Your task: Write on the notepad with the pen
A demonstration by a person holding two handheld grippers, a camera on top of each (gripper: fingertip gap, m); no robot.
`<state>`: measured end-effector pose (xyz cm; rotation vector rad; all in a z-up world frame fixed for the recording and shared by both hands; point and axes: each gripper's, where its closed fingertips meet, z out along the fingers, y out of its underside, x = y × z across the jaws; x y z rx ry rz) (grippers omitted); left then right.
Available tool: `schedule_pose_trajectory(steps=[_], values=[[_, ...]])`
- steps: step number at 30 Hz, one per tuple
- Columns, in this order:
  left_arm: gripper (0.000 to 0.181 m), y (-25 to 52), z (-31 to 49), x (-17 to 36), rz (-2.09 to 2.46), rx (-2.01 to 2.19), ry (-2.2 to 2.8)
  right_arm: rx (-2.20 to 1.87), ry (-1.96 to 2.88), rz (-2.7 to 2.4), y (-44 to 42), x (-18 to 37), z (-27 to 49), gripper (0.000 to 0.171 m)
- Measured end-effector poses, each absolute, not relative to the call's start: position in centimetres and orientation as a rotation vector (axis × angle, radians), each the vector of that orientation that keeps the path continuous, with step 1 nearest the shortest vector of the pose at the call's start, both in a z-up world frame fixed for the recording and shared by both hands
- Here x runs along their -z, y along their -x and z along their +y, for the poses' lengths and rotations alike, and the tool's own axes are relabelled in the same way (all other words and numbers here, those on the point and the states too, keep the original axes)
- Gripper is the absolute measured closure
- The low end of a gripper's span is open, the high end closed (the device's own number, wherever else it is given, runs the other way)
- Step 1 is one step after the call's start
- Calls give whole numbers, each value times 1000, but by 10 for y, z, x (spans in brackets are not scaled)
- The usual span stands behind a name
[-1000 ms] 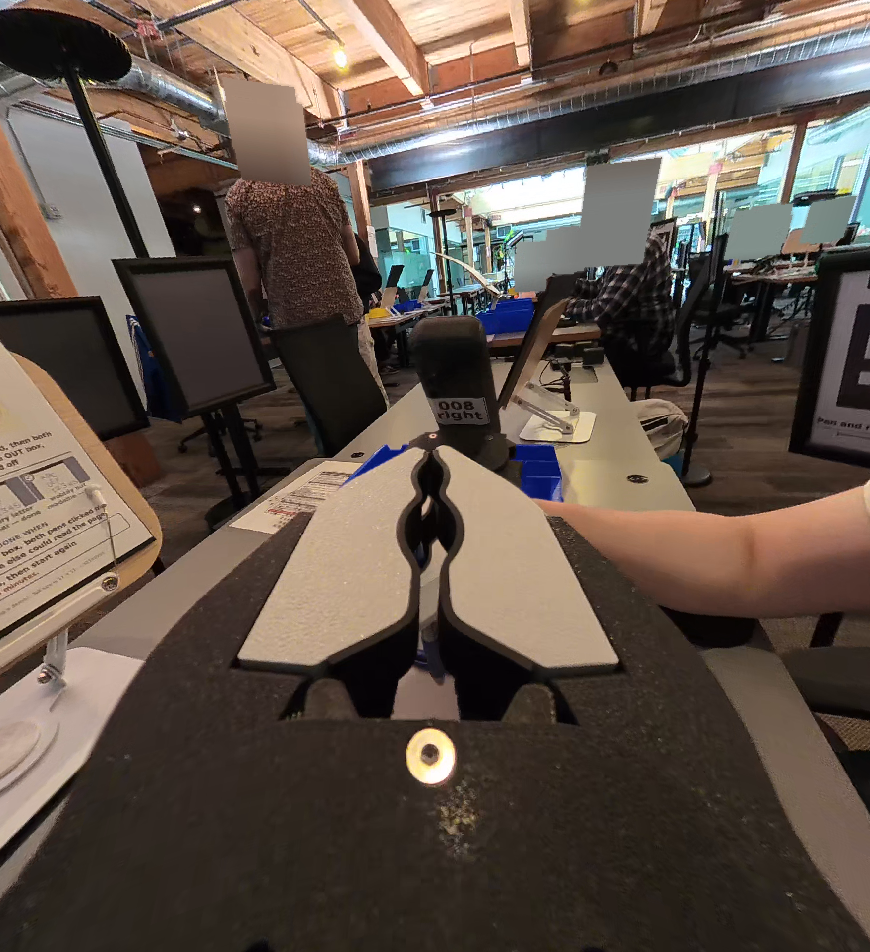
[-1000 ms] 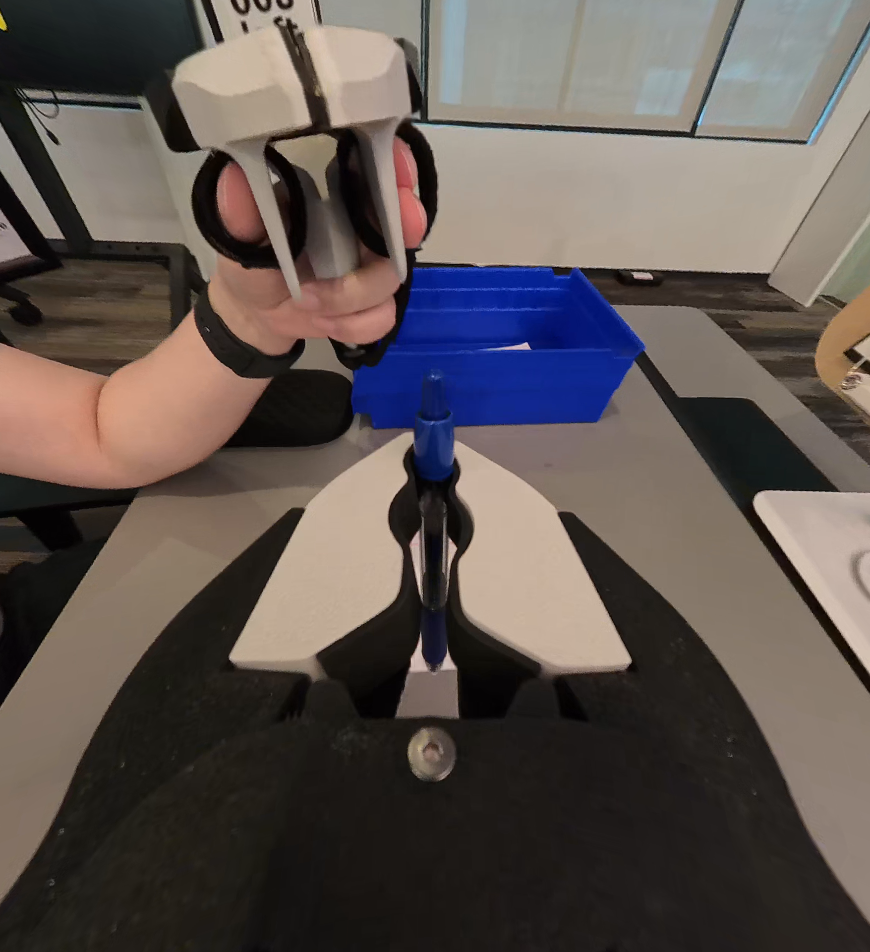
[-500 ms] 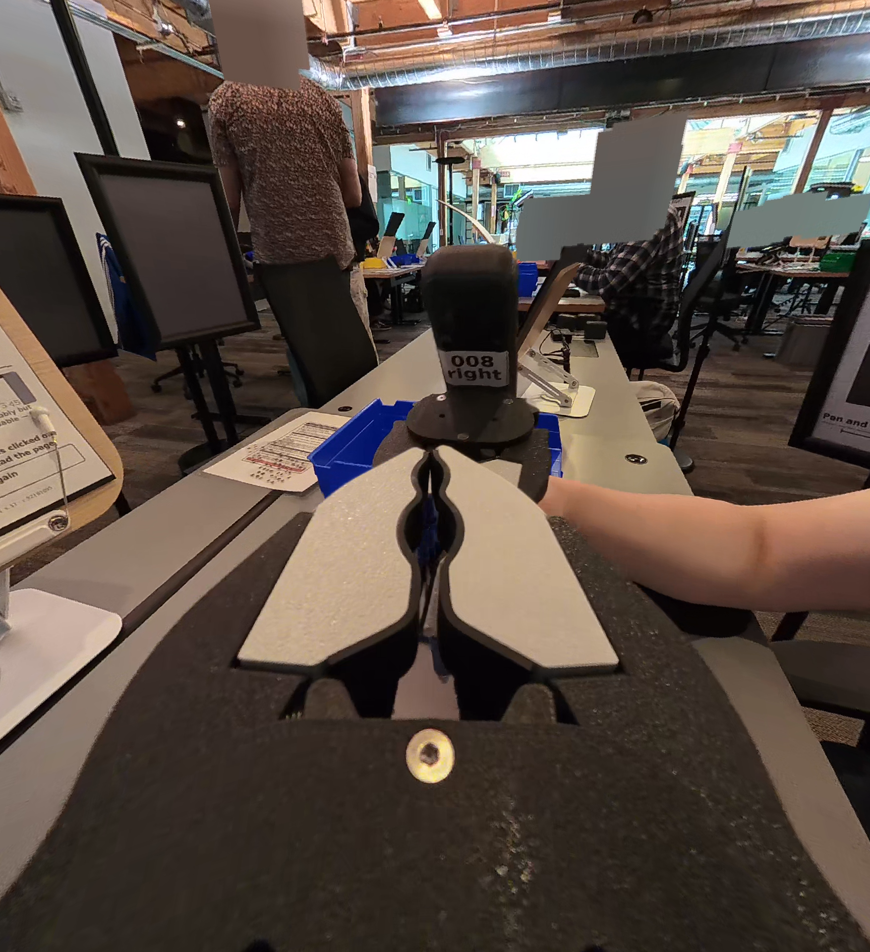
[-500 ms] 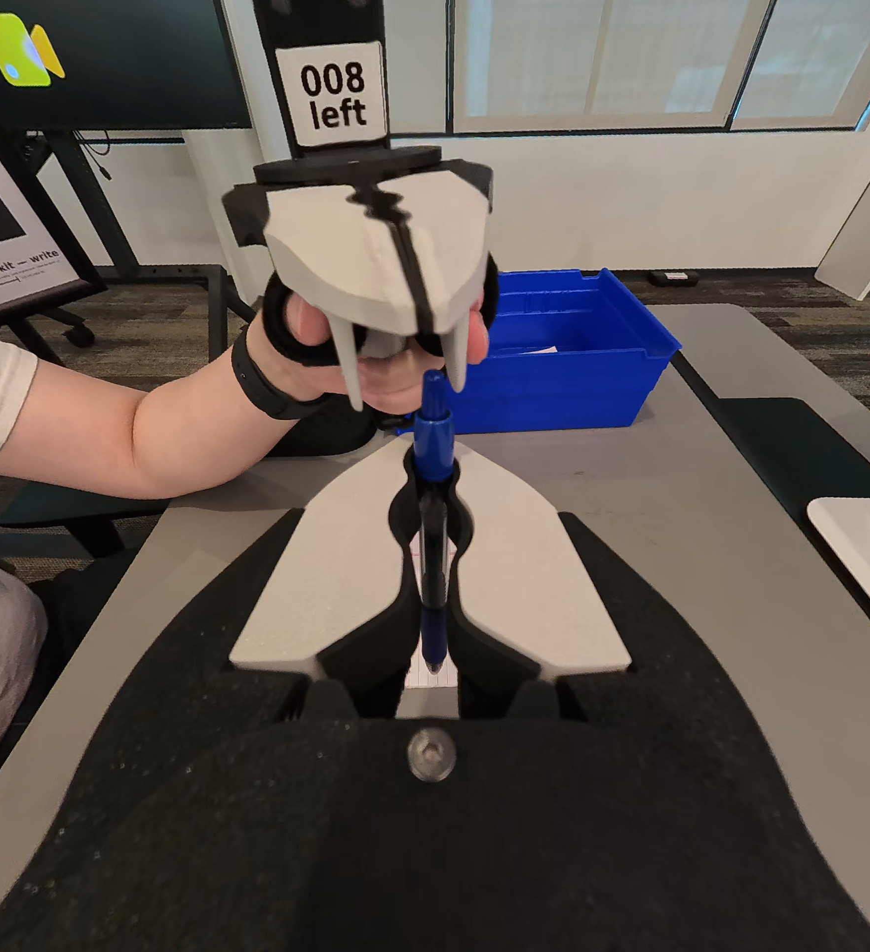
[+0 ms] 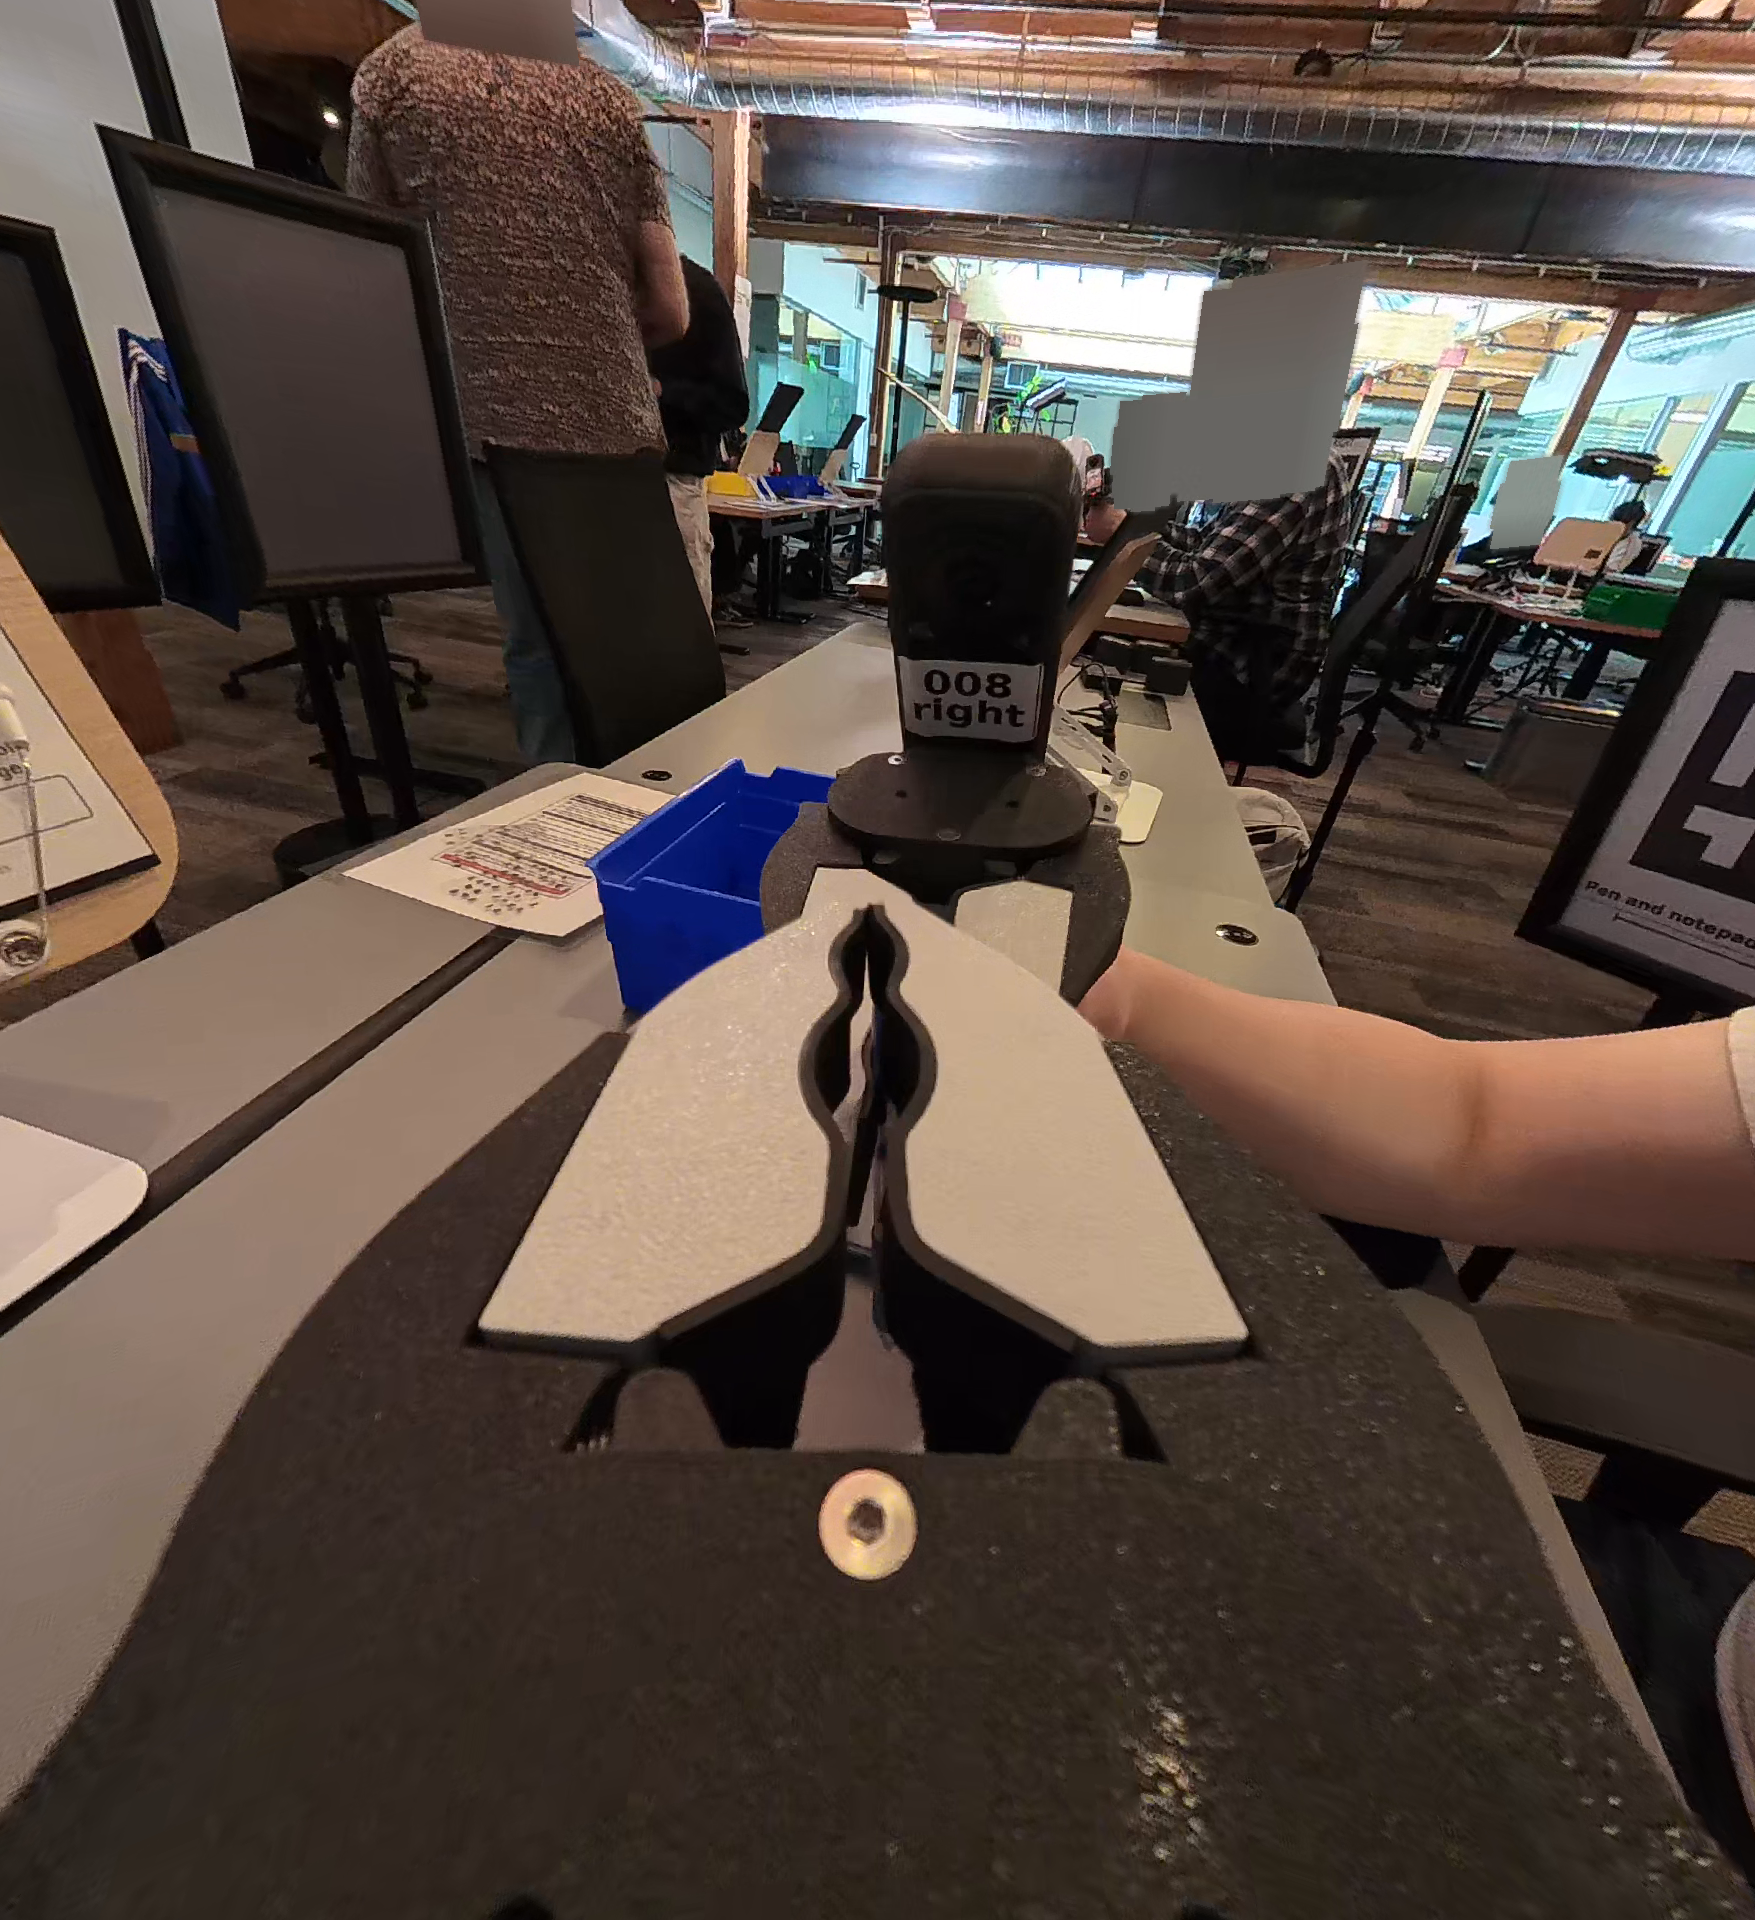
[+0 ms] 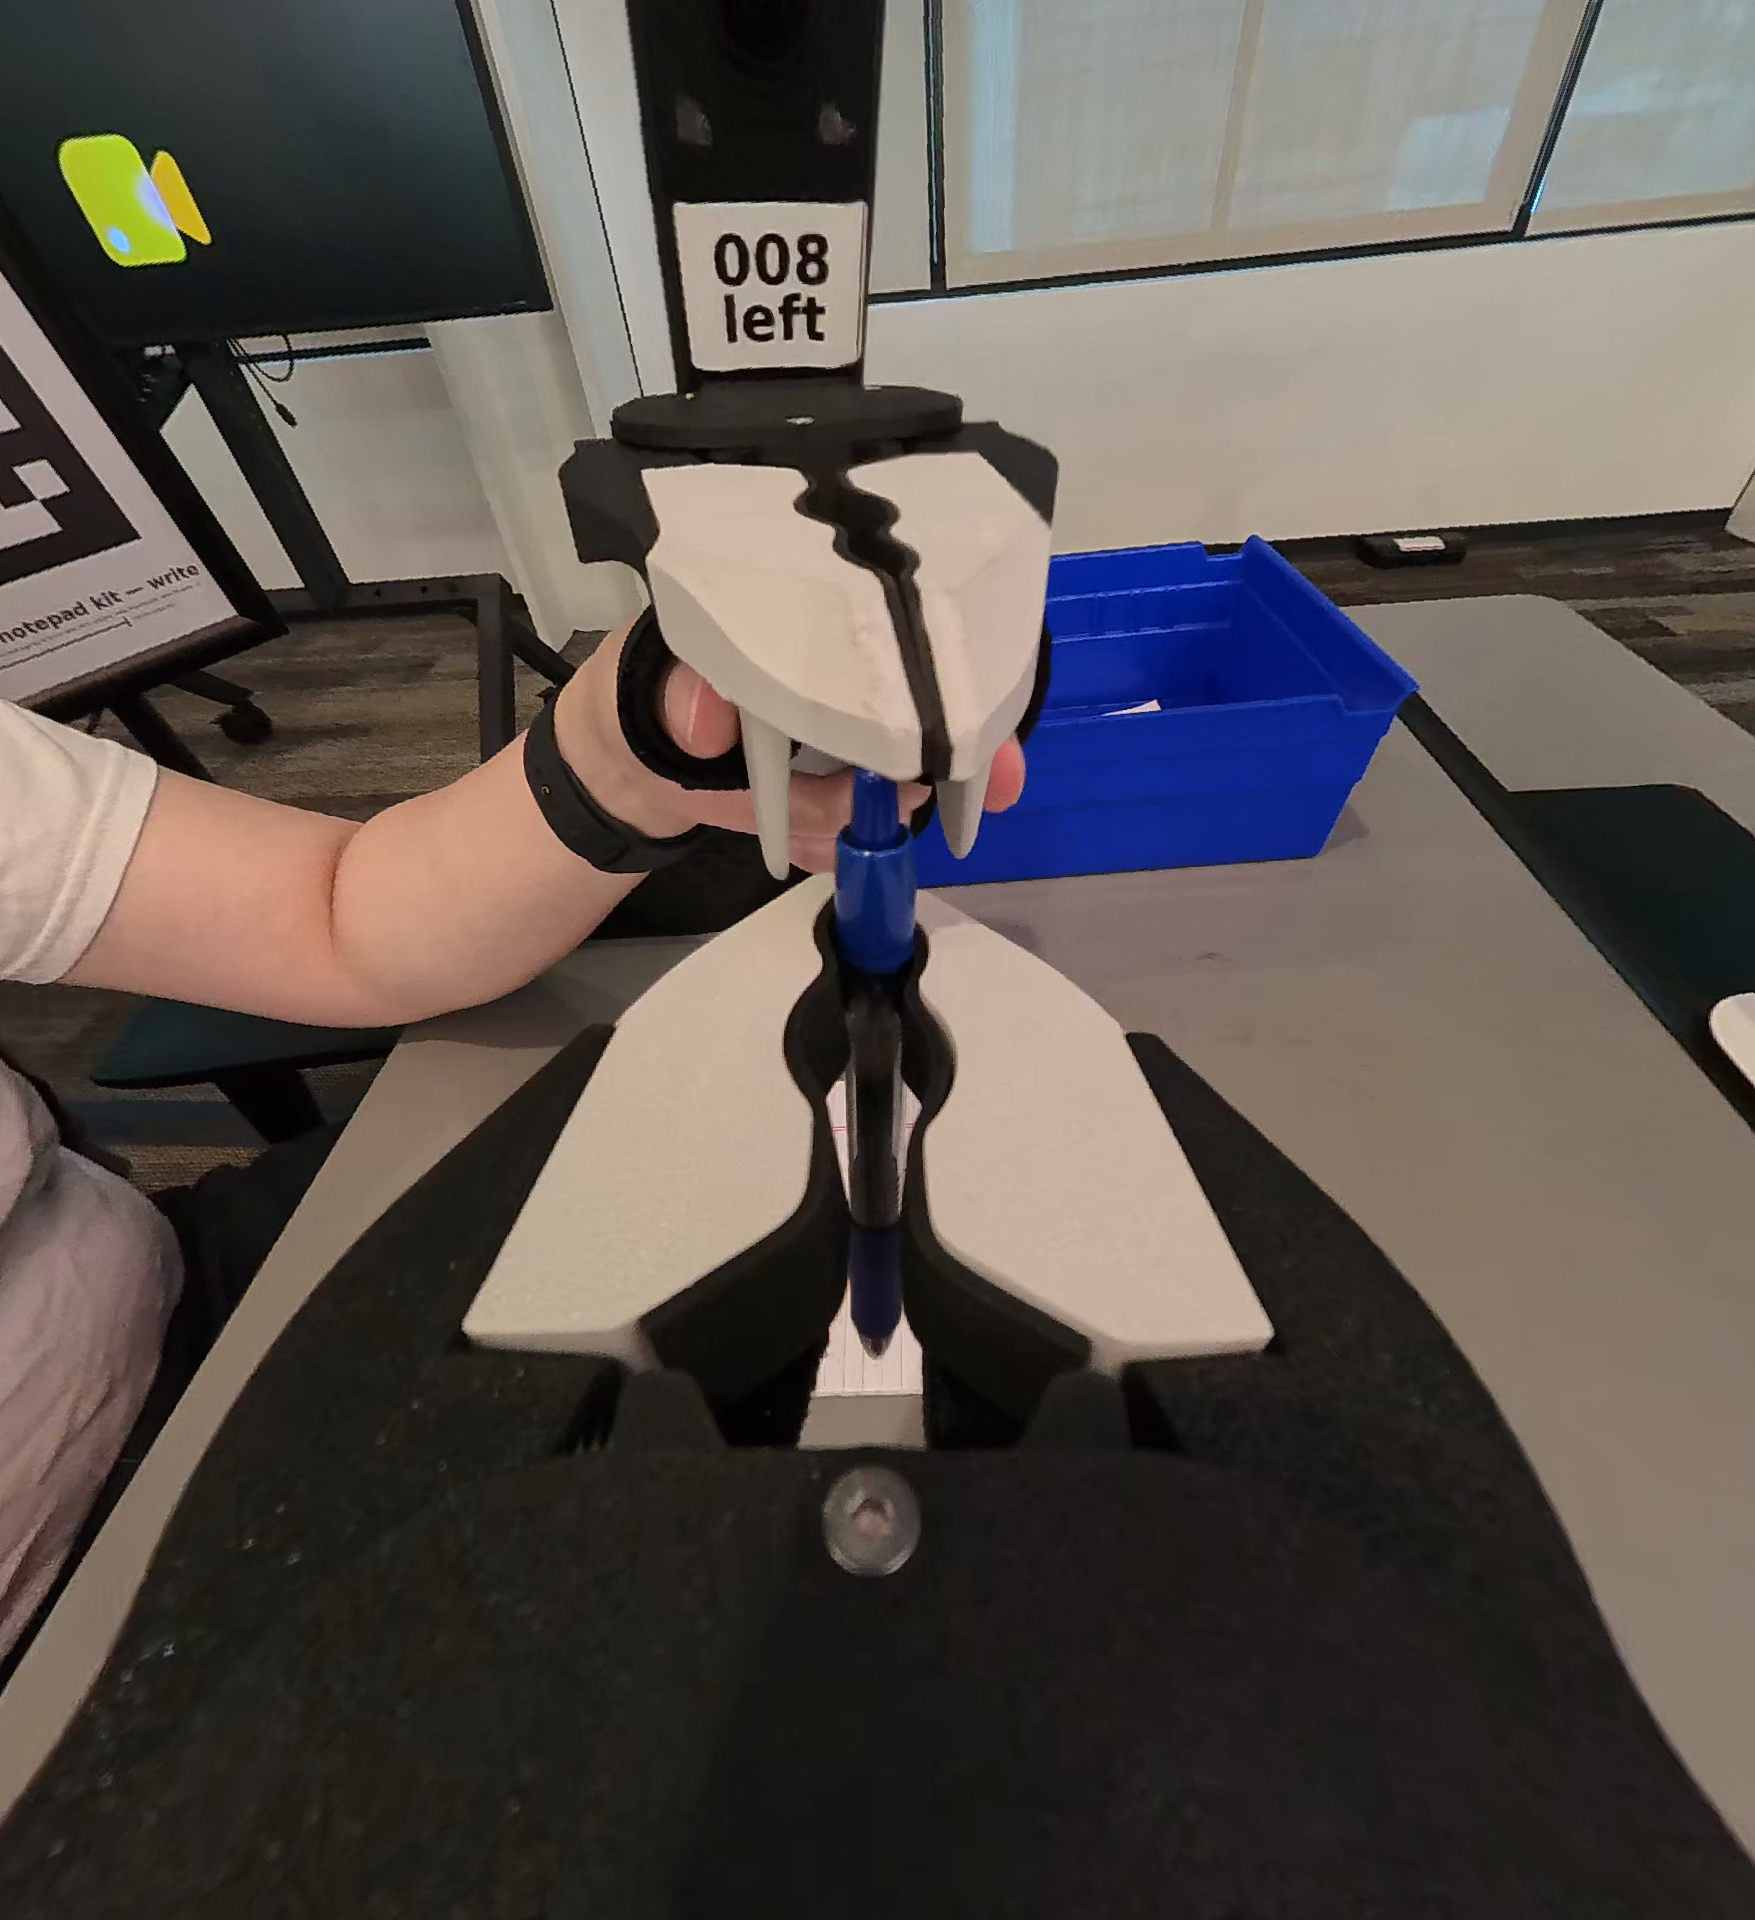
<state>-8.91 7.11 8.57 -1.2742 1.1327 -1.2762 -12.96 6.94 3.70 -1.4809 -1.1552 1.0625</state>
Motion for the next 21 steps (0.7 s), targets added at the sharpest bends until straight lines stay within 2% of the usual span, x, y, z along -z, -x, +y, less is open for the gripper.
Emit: schedule_pose_trajectory(steps=[21], values=[[181,87,72,-75,1157,1324,1327,-1046,1522,-1170,128,-33,72,167]])
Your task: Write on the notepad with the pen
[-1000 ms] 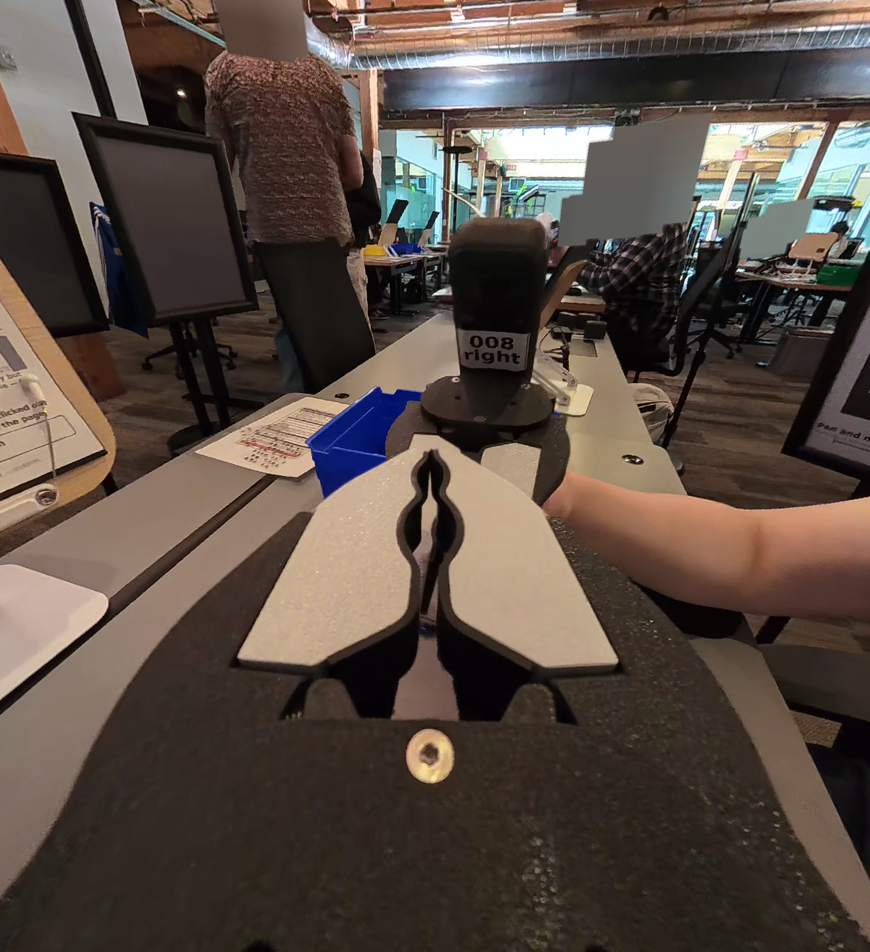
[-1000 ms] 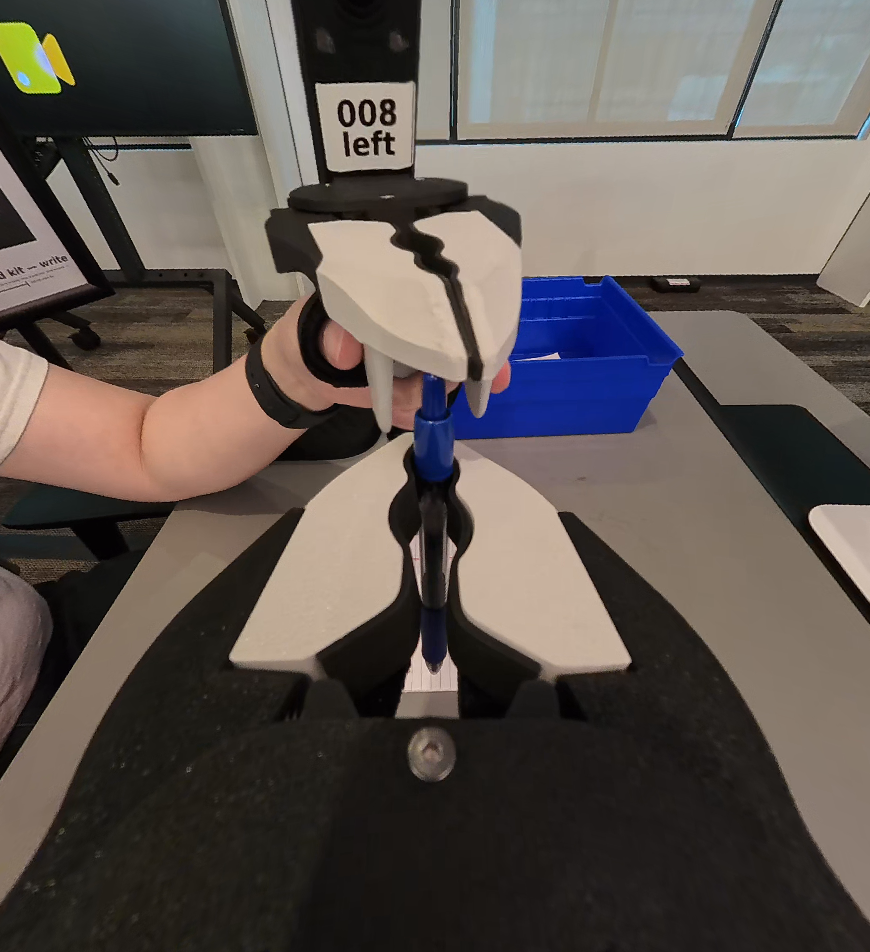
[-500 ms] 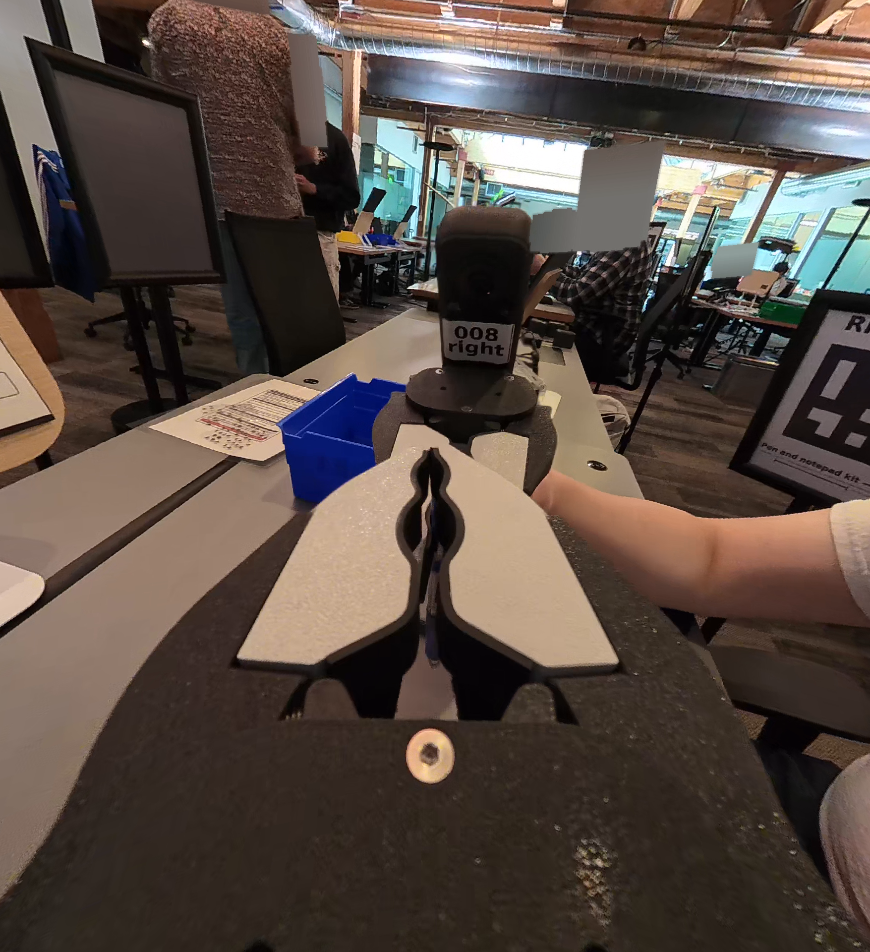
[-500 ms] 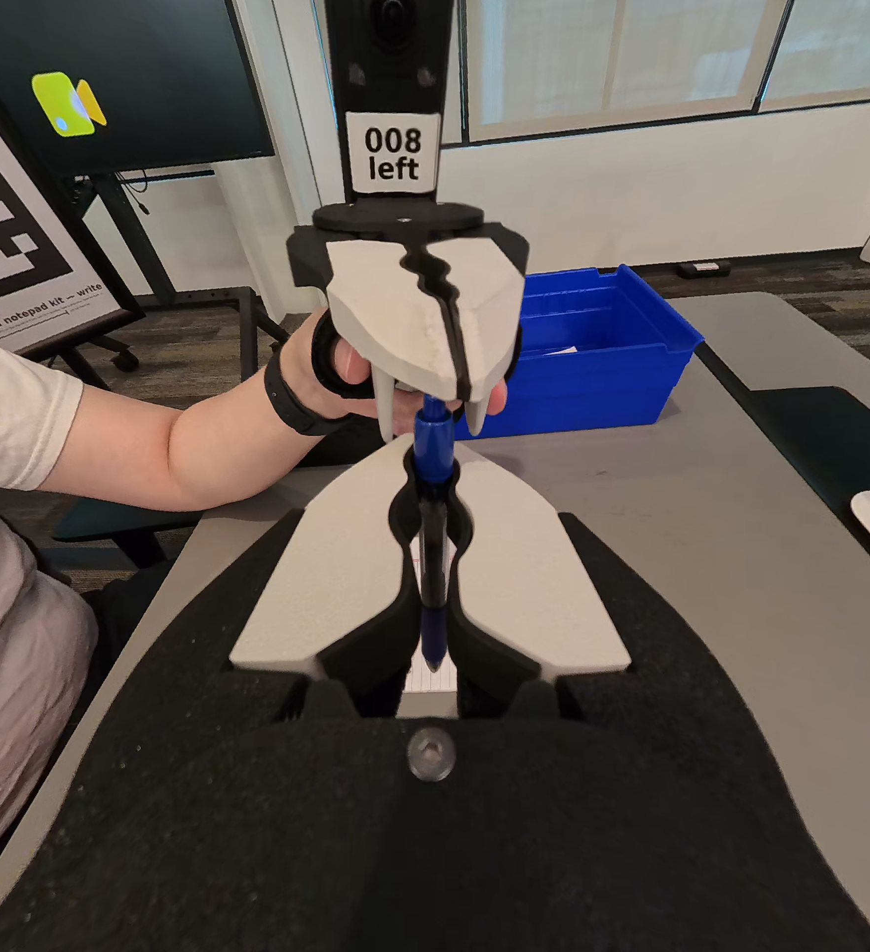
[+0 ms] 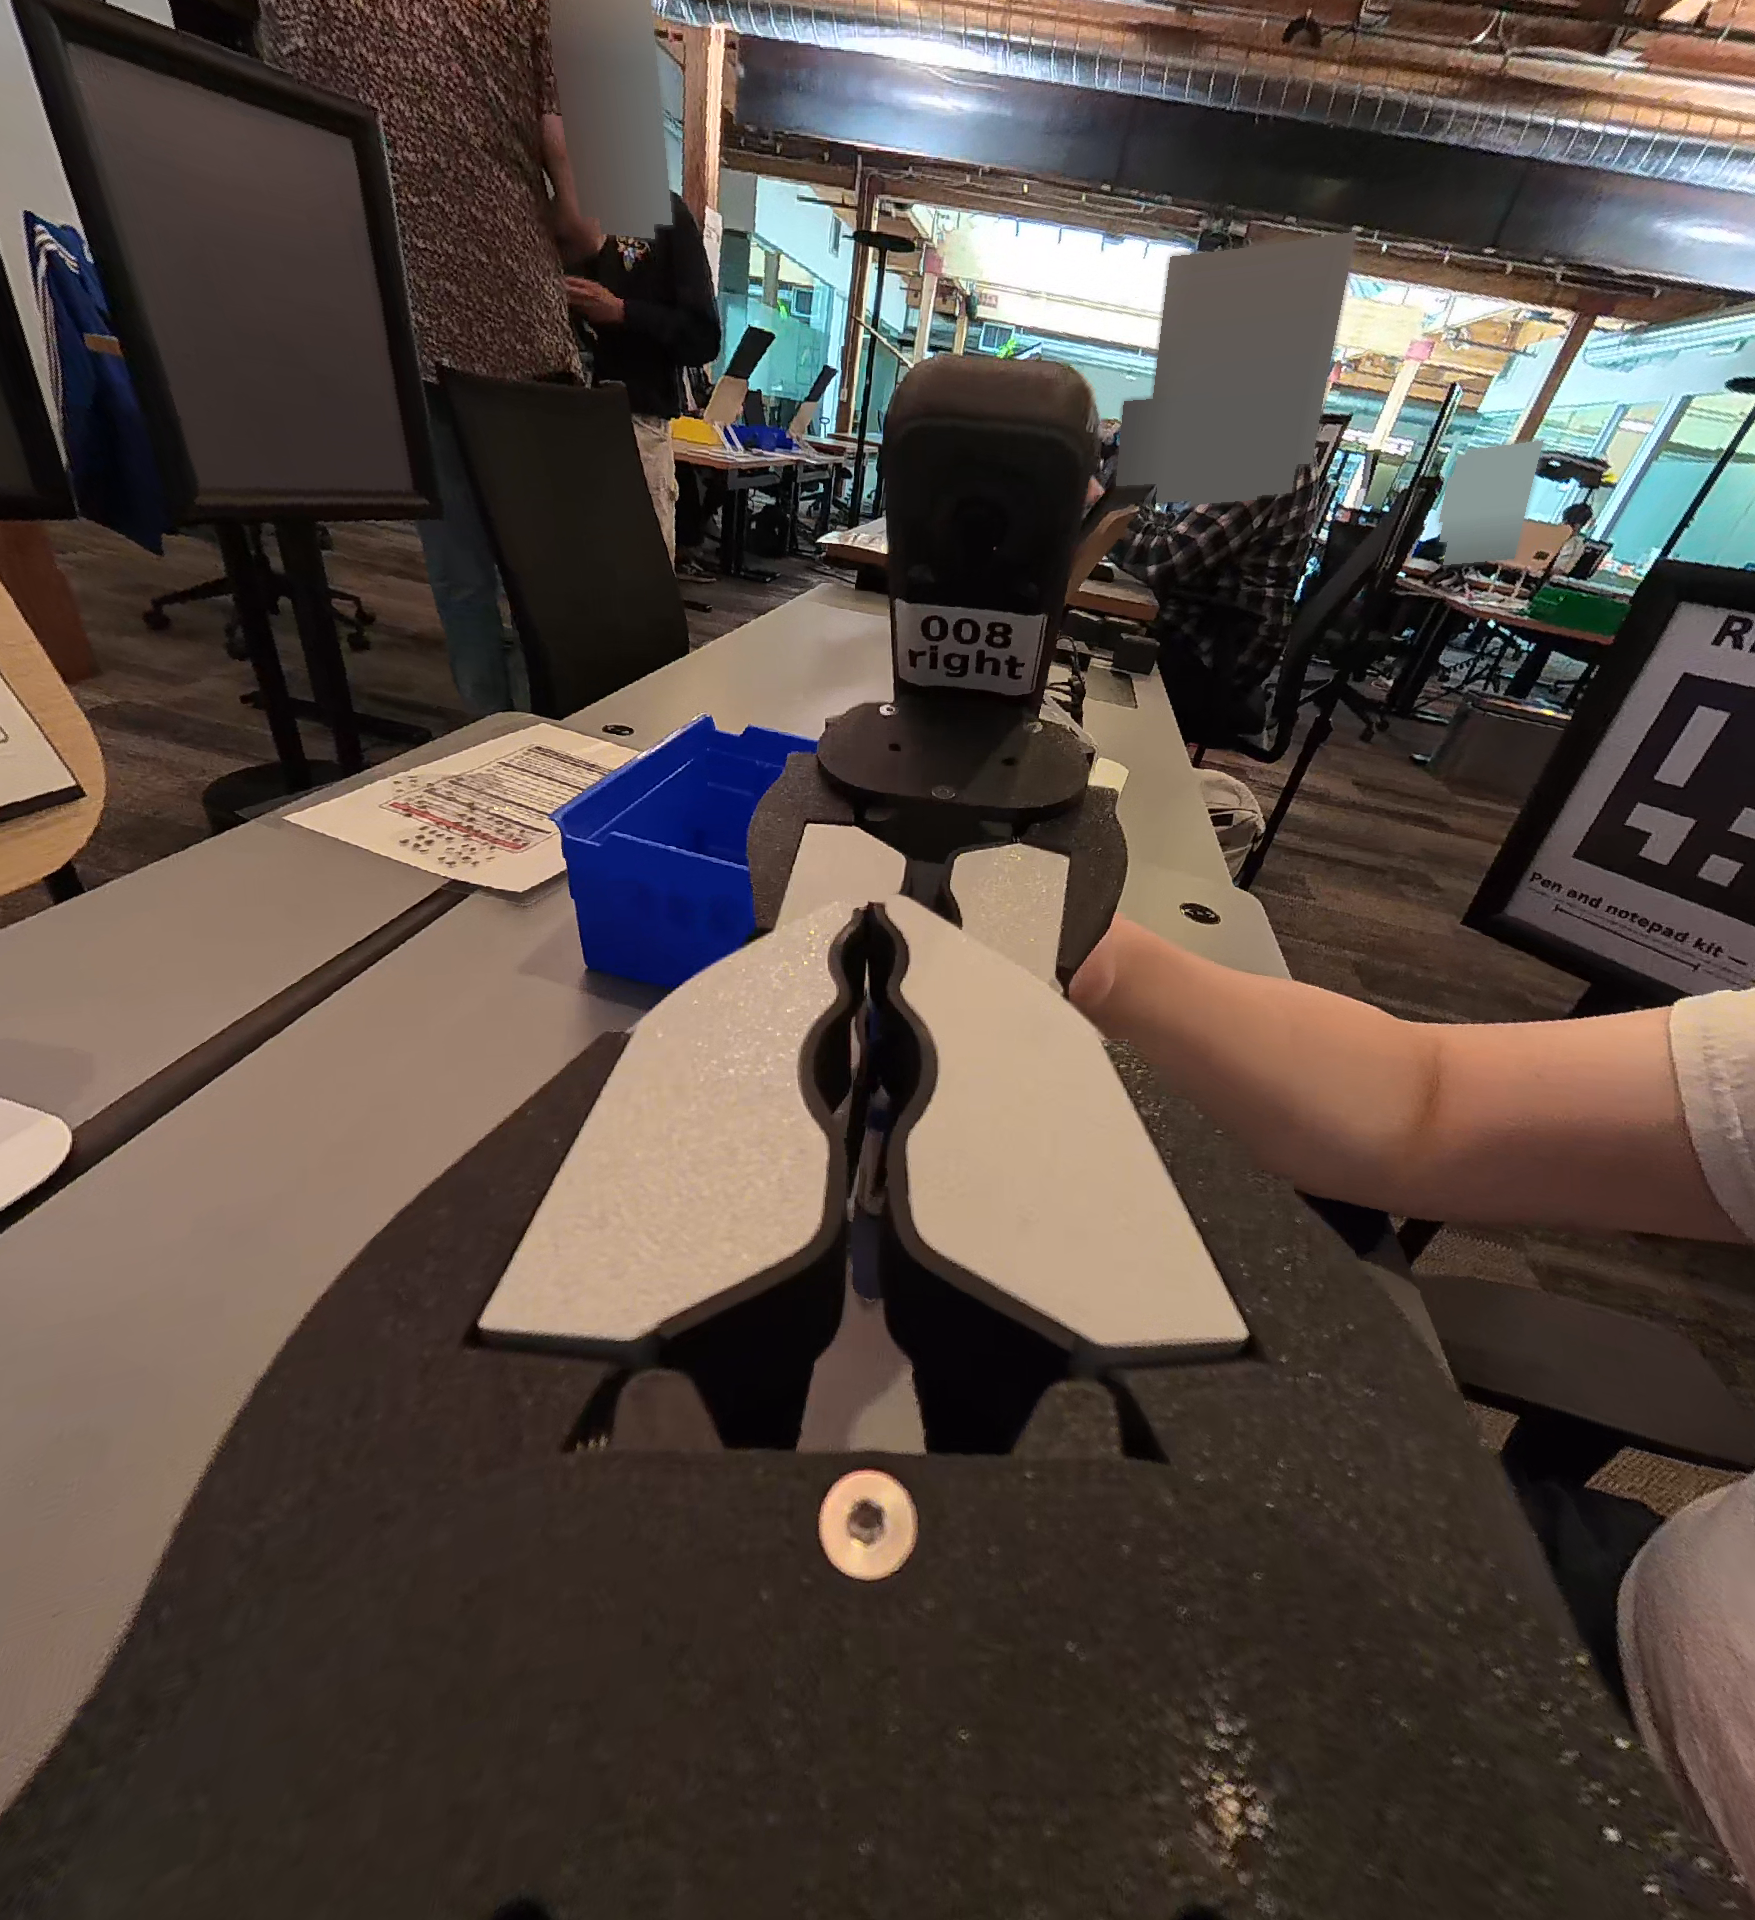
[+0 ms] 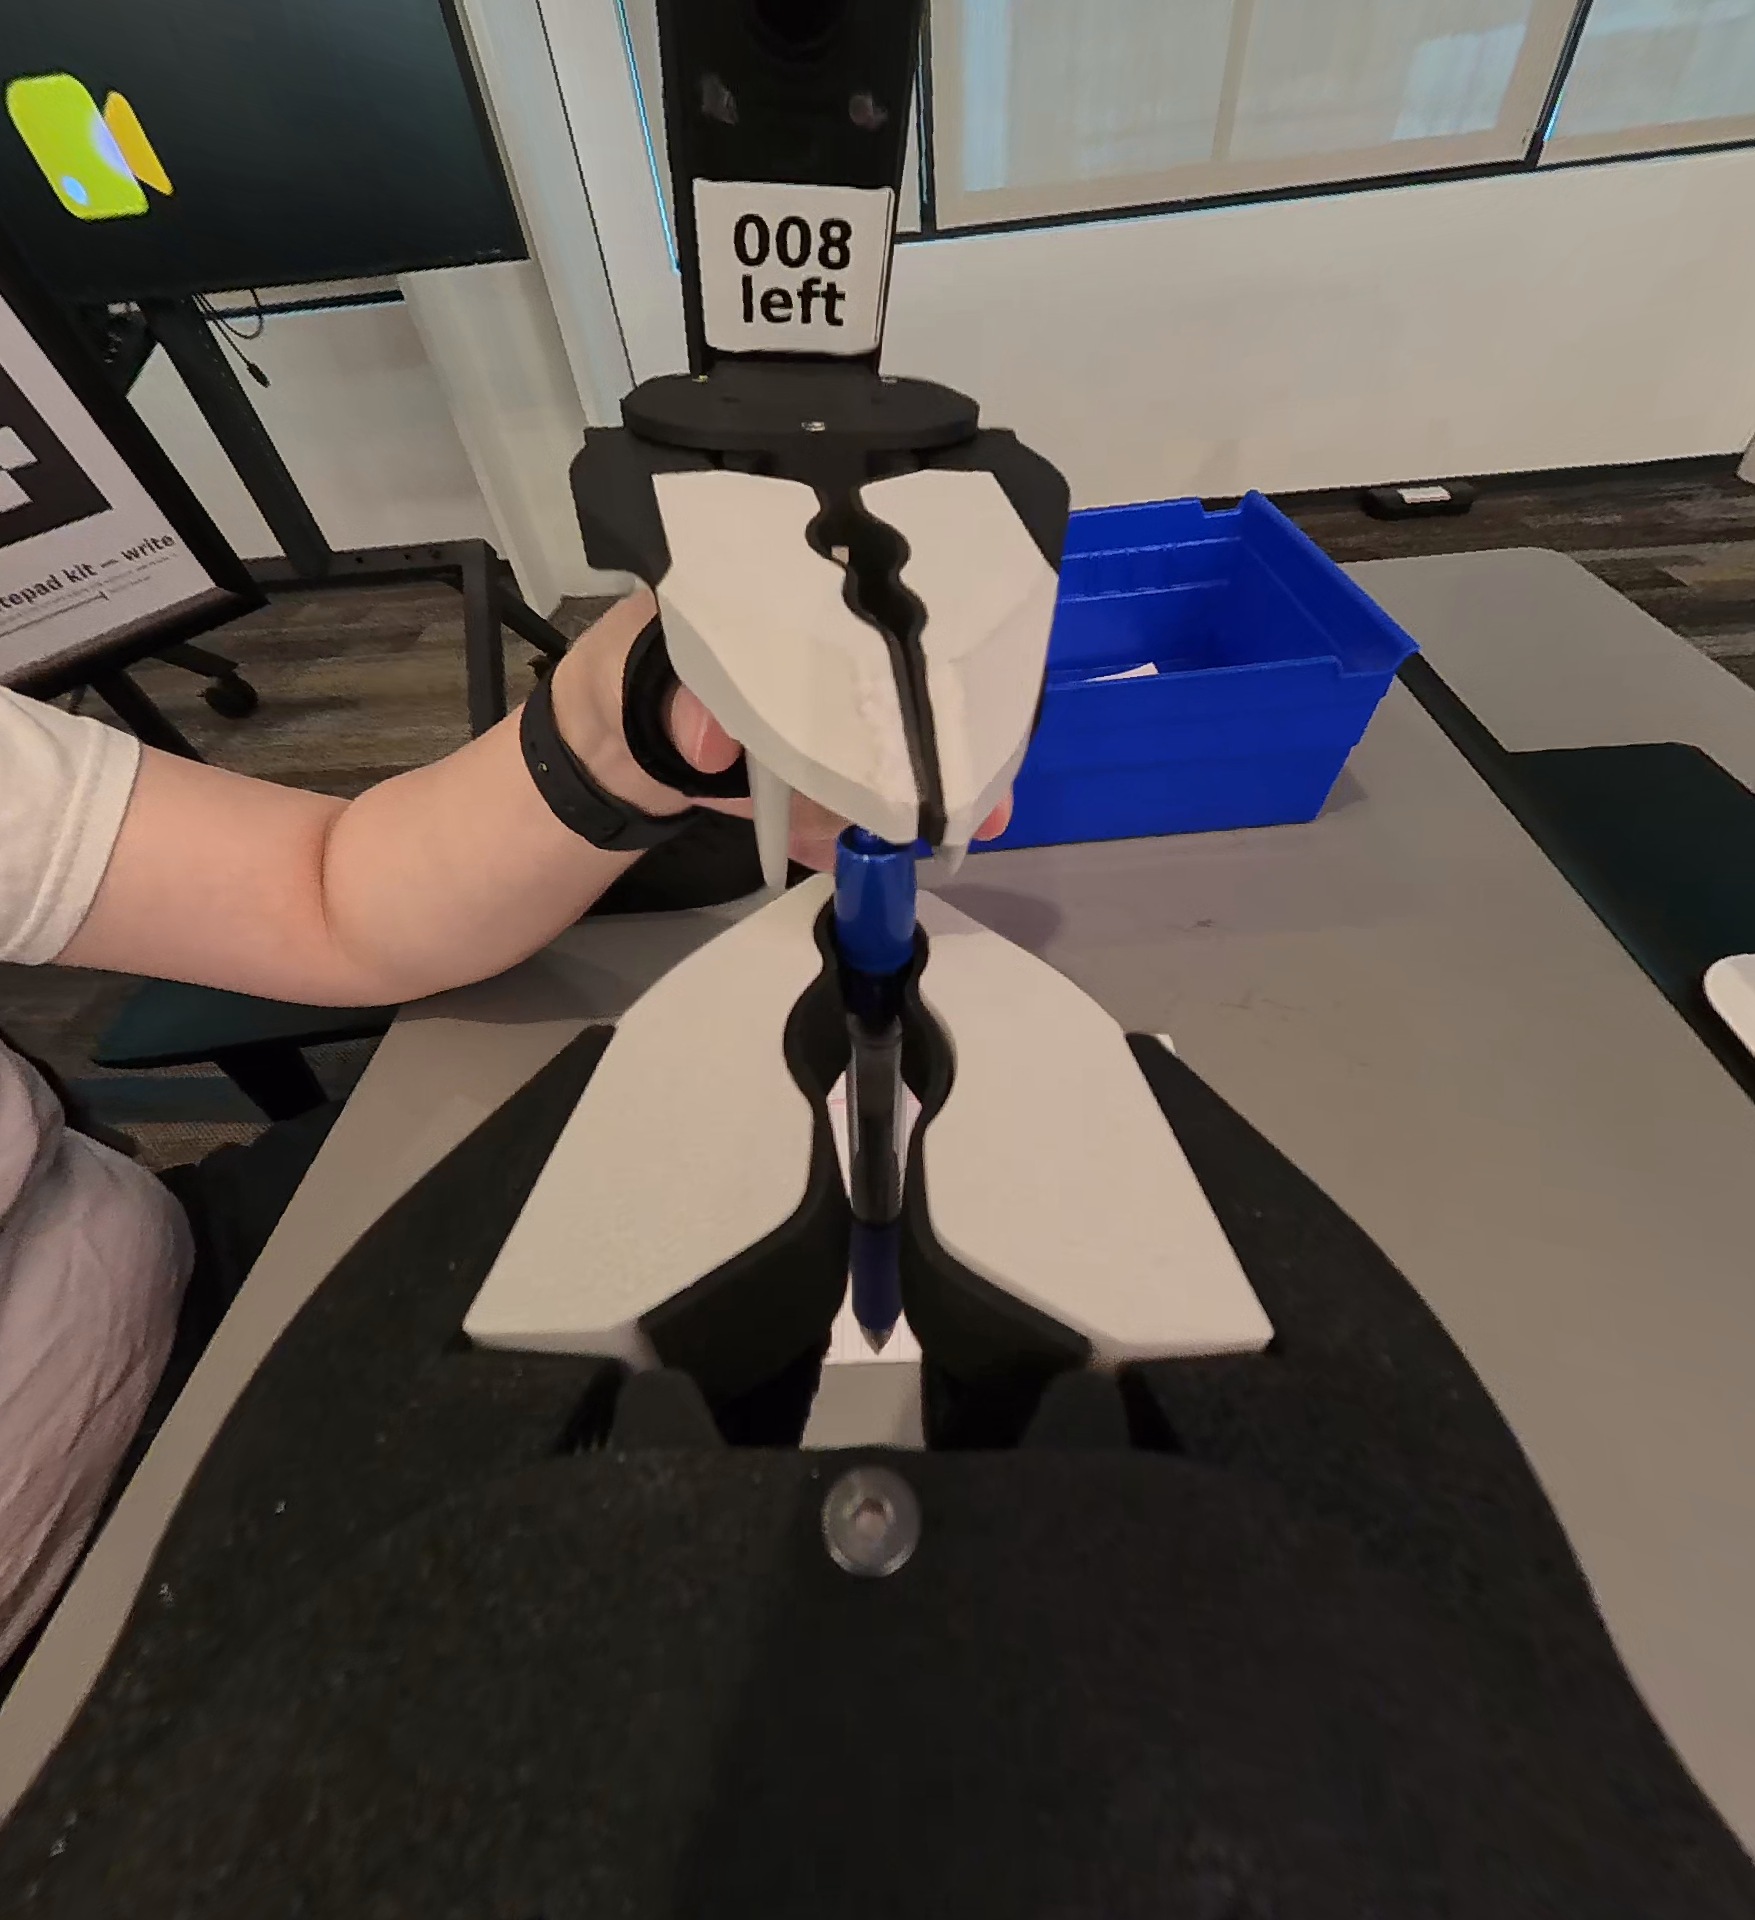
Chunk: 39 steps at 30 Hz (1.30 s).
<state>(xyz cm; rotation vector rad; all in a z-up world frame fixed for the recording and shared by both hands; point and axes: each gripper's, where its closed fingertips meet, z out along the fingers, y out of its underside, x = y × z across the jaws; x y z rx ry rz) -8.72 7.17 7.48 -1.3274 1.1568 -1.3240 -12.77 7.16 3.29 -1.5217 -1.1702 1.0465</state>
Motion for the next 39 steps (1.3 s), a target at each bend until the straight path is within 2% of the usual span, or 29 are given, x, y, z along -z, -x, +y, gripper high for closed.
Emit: schedule_pose_trajectory(steps=[3,8,13,18,24,39], values=[[181,91,73,-88,1107,1316,1267,-1103,1500,-1147,128,-38,70,167],[181,143,61,-155,937,1337,1015,-1047,1555,-1084,114,-21,93,166],[181,210,75,-183,819,970,1045,-959,1504,-930,87,-47,109,166],[181,250,78,-186,797,723,1114,-804,1393,-875,47,-112,84,166],[181,248,52,-190,875,869,1088,-706,1303,-831,8,-160,48,166],[181,213,84,-161,906,737,1199,-668,1319,-762,-16,-158,58,166]])
